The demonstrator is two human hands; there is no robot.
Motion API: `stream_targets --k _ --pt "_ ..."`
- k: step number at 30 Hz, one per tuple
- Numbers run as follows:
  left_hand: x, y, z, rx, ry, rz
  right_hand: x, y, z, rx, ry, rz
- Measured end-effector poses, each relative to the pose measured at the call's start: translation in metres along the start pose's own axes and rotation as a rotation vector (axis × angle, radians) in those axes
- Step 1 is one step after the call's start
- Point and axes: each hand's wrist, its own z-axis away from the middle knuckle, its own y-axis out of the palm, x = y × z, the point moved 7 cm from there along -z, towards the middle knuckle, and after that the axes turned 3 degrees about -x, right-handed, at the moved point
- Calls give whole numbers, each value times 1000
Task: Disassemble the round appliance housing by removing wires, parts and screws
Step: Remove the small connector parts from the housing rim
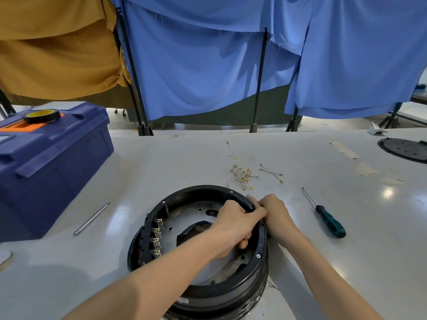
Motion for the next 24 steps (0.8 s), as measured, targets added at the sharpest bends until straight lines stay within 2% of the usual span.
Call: stream_targets --k 7,24 --pt "-7 -2 -1 -89 96 4 -5 2 -4 -37 -1 20" --pt "-5 1 2 -40 26 123 -6 0 -1 -42 -6 -35"
